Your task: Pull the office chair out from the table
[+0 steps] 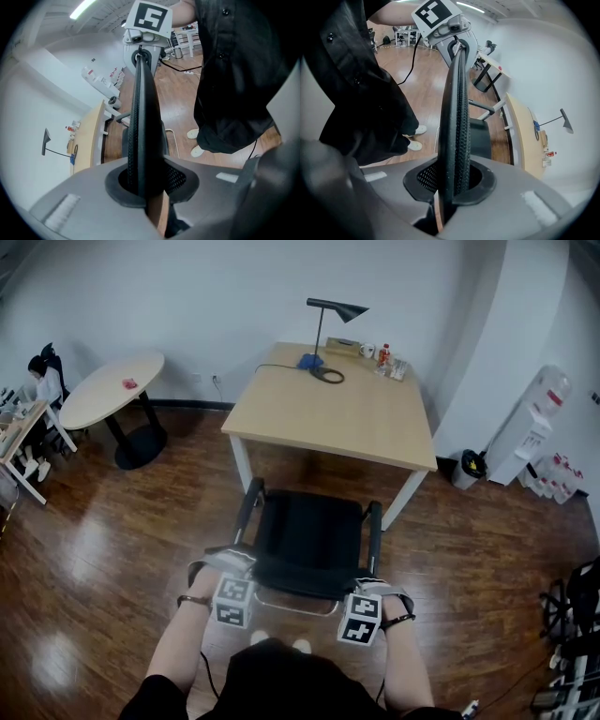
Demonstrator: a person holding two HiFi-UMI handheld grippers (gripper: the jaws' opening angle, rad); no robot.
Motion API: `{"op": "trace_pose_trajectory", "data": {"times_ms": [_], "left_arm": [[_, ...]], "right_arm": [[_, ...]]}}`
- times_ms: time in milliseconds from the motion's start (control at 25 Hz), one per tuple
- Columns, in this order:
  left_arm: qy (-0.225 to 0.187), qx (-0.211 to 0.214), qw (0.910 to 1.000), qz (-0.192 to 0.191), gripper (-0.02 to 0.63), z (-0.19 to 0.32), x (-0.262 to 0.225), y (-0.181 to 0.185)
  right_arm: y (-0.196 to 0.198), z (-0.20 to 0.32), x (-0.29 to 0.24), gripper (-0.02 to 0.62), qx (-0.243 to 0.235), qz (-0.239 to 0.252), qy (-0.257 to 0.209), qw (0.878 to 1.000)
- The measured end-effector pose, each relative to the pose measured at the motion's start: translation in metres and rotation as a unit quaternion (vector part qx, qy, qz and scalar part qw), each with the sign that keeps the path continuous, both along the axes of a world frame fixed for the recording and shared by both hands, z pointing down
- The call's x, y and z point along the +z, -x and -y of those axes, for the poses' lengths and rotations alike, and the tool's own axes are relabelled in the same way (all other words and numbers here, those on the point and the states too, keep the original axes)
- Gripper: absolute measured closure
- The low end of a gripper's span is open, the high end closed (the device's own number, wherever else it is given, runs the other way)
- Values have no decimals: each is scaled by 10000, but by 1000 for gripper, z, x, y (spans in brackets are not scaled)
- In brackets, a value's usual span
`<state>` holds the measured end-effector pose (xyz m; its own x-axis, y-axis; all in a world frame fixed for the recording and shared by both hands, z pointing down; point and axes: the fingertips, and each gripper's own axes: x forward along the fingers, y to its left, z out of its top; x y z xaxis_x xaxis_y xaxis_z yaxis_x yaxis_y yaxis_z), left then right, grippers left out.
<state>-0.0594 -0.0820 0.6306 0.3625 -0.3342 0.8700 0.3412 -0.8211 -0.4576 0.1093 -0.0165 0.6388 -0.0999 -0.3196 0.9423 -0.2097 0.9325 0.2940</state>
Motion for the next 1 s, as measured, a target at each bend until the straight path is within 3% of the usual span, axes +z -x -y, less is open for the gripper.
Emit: {"op": "trace_pose_trajectory", "data": {"times_ms": [560,1000], "left_arm": [[162,37,9998,54,546,-79,-1,21],[198,46,9998,49,545,-107,-5,27]], "right_arm": [[20,-77,-1,531,201,-42,-16,9998],[26,-105,-5,528,266,-43,21,9996]]}}
